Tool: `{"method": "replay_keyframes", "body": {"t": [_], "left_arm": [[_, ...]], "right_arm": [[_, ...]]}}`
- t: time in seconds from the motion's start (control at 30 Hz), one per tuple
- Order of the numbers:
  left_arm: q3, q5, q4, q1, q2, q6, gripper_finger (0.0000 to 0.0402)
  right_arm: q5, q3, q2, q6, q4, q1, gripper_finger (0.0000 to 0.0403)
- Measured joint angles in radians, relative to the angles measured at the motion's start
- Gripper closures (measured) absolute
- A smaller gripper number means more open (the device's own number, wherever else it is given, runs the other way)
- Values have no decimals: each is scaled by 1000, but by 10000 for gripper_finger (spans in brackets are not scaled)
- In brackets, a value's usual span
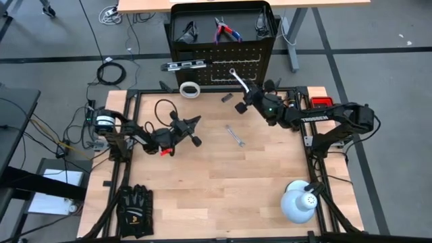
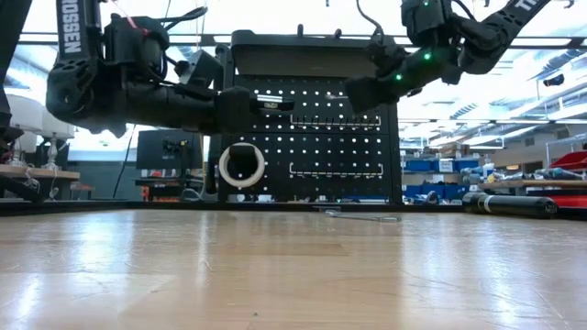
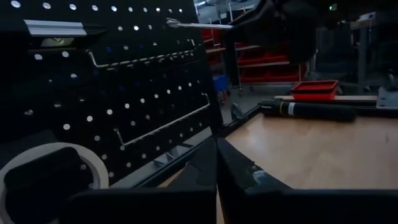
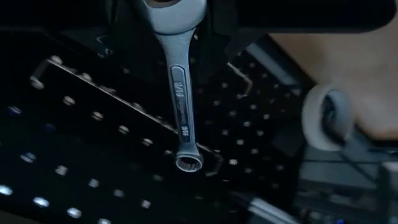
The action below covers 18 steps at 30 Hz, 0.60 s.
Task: Hang tools onto peg board
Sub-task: Hang the left silver wrench on the peg board
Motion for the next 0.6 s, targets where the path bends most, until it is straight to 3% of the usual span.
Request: {"method": "replay_keyframes", "body": {"t": [0.27,0.6], "left_arm": [[1,68,0,1,0,-20,402],[1,86,0,1,0,-31,402]], "right_arm": [[192,0,0,21,2,-1,290],[208,0,0,111,-56,-54,290]]}}
